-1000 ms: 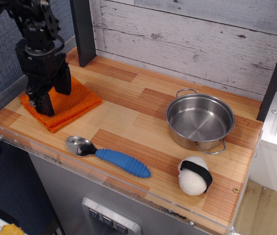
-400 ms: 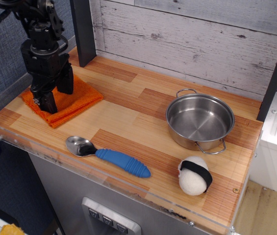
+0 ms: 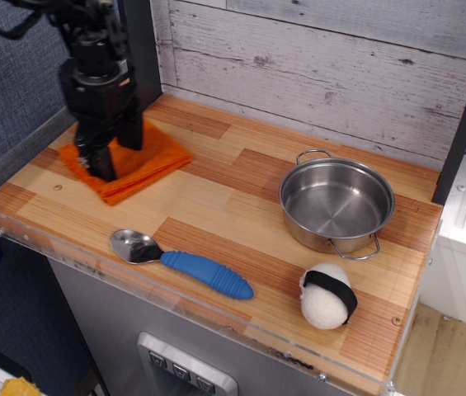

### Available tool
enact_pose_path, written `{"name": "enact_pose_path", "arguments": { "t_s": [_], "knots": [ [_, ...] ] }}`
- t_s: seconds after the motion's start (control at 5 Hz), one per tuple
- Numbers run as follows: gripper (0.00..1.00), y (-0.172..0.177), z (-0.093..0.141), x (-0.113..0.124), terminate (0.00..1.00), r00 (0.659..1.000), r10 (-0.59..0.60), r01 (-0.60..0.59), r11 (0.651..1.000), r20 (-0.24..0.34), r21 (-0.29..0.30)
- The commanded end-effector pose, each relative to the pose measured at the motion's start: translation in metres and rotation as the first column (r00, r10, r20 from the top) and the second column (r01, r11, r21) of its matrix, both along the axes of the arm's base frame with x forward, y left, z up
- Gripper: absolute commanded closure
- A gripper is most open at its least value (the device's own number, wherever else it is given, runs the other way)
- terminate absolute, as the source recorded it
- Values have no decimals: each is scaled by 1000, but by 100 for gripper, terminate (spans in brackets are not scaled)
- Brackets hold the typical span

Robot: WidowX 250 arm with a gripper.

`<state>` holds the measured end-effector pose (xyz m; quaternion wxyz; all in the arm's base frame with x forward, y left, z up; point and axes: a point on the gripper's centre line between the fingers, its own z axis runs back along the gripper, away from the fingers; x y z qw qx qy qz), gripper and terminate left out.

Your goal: Move the orange cloth next to saucepan

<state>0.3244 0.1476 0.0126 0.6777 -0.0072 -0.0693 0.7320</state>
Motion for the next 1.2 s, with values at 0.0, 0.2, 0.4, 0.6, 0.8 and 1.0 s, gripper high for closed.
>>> {"name": "enact_pose_path", "arguments": {
  "t_s": [0.0,0.2,0.4,0.6,0.8,1.0],
  "knots": [
    [0,-29,6,29,0,996,-71,72,997,51,-27],
    [0,-46,6,36,0,992,-111,112,993,55,-29],
    [0,-68,4,36,0,986,-163,164,986,44,-38],
    [0,-88,6,34,0,977,-206,208,977,48,-49],
    [0,-109,10,31,0,968,-244,247,967,55,-60],
    [0,-128,12,27,0,960,-275,279,958,56,-69]
  ]
}}
